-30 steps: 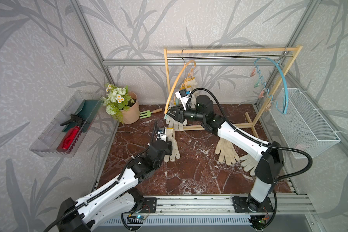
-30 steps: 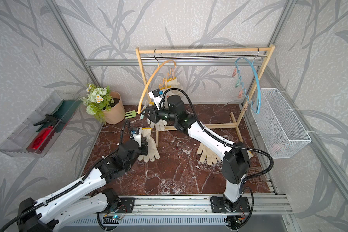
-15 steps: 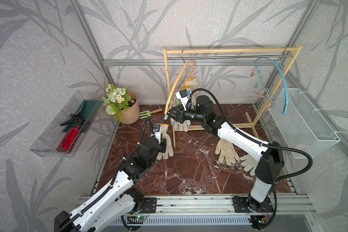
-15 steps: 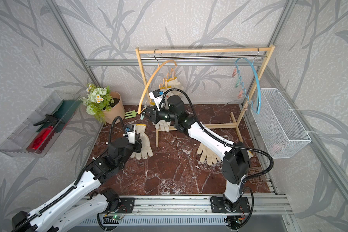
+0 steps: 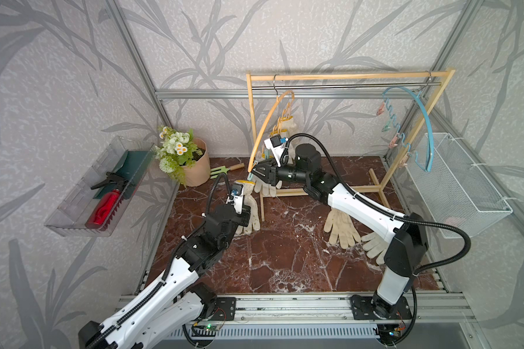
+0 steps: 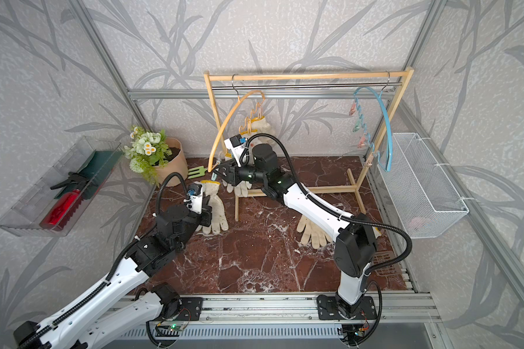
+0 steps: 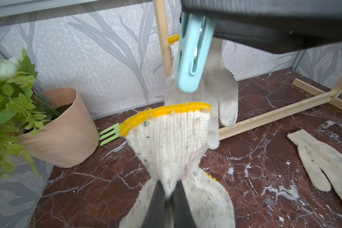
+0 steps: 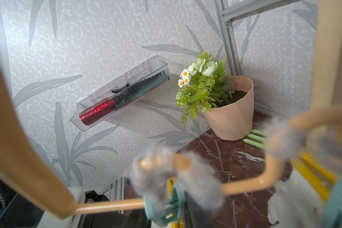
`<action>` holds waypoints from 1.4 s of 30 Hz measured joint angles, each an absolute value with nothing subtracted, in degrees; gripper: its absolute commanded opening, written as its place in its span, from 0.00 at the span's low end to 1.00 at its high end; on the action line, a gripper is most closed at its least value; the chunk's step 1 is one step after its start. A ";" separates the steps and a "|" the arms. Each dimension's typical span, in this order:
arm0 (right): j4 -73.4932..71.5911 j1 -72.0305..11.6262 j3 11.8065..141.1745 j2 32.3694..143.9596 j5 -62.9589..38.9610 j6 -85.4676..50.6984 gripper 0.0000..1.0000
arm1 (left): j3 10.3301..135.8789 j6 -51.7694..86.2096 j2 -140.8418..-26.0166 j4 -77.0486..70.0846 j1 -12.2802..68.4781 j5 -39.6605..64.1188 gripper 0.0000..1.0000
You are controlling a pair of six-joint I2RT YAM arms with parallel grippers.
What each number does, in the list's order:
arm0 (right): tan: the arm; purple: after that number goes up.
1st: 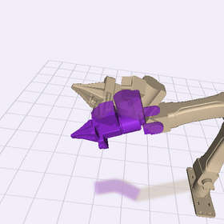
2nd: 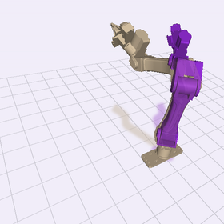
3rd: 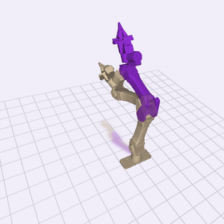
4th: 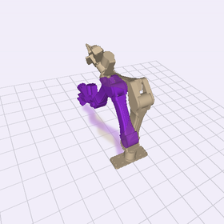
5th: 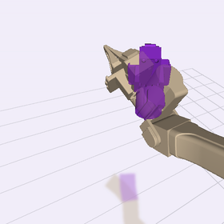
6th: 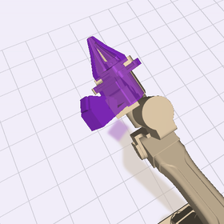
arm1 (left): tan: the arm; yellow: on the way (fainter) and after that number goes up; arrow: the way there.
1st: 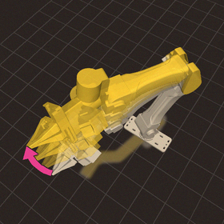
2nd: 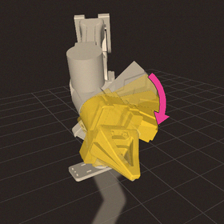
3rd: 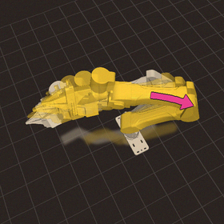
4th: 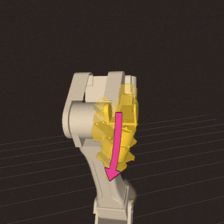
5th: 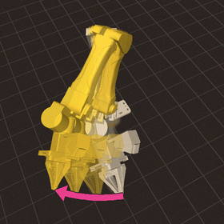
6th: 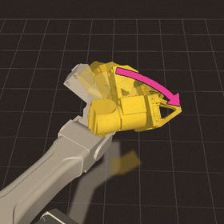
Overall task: Clip the gloves onto a hanger to dry
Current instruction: Clamp the glove onto the hanger.
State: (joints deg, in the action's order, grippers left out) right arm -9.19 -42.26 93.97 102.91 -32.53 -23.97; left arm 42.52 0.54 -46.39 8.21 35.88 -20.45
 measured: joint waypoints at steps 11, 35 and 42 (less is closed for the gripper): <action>-9.19 -42.26 94.00 102.91 -32.64 -24.01 0.28 | 43.16 -0.36 -46.37 7.53 35.86 -20.45 0.00; -10.07 -42.19 93.97 102.91 -35.03 -26.44 0.28 | 44.86 -3.05 -51.11 0.69 35.86 -19.35 0.00; -10.39 -41.98 93.65 102.85 -34.72 -26.59 0.53 | 44.99 -3.03 -51.09 -0.08 35.86 -19.35 0.00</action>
